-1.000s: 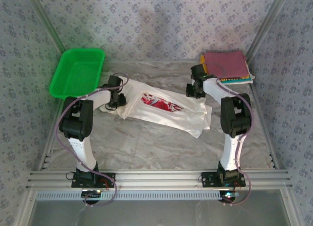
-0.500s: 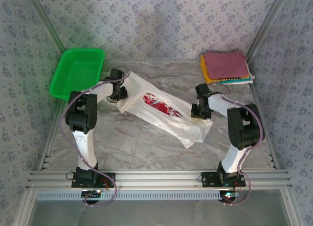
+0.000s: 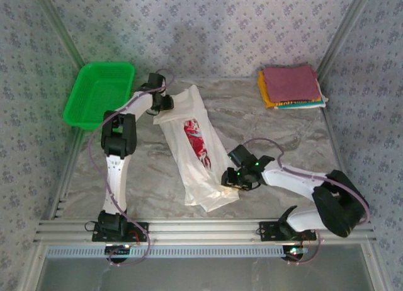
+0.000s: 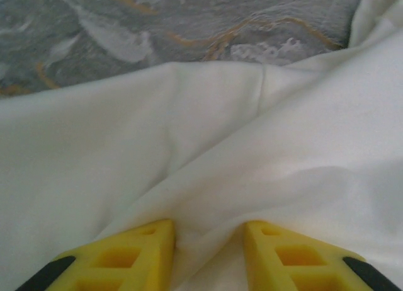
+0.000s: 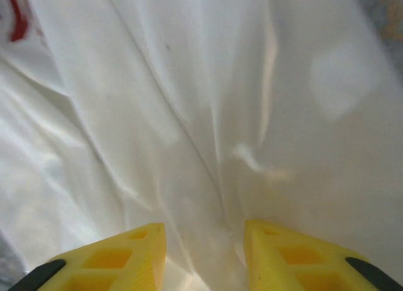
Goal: Fold and stack the t-shirts
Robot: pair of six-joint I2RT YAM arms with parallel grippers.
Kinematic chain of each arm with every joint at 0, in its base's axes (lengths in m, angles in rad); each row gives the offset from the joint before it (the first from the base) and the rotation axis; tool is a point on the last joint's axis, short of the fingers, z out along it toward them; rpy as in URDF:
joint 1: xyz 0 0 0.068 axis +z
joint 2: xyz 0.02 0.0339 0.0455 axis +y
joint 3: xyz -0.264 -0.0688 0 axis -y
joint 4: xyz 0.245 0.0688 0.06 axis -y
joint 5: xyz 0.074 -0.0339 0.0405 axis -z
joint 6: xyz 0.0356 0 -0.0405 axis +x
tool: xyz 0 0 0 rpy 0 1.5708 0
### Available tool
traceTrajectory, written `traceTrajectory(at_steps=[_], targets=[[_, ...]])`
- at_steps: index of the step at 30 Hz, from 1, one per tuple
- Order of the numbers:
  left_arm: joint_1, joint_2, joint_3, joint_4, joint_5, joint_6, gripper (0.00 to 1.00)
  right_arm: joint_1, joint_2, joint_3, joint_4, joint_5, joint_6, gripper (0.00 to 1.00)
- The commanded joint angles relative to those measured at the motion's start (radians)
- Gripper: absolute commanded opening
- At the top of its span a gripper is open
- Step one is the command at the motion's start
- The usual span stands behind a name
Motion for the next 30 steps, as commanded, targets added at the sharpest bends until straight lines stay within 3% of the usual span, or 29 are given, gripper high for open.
traceTrajectory(at_steps=[1,4,7,13,21,30], targets=[[-0.002,0.011,0.054,-0.065,0.027,0.043,0.38,-0.063,-0.098,0.045,-0.054,0.011,0.031,0.41],[-0.001,-0.082,-0.005,-0.032,-0.011,0.033,0.40,-0.158,-0.103,0.131,-0.090,0.007,-0.084,0.41],[-0.001,-0.236,-0.190,0.083,-0.063,-0.019,0.43,-0.242,-0.022,0.227,-0.072,-0.010,-0.231,0.40],[-0.030,-0.408,-0.447,0.180,-0.058,-0.108,0.44,-0.252,0.281,0.486,-0.078,-0.015,-0.463,0.27],[-0.038,-0.294,-0.403,0.108,-0.090,-0.145,0.42,-0.237,0.613,0.814,-0.114,-0.040,-0.549,0.24],[-0.029,-0.094,-0.192,-0.001,-0.043,-0.157,0.27,-0.285,0.581,0.765,-0.031,-0.048,-0.458,0.23]])
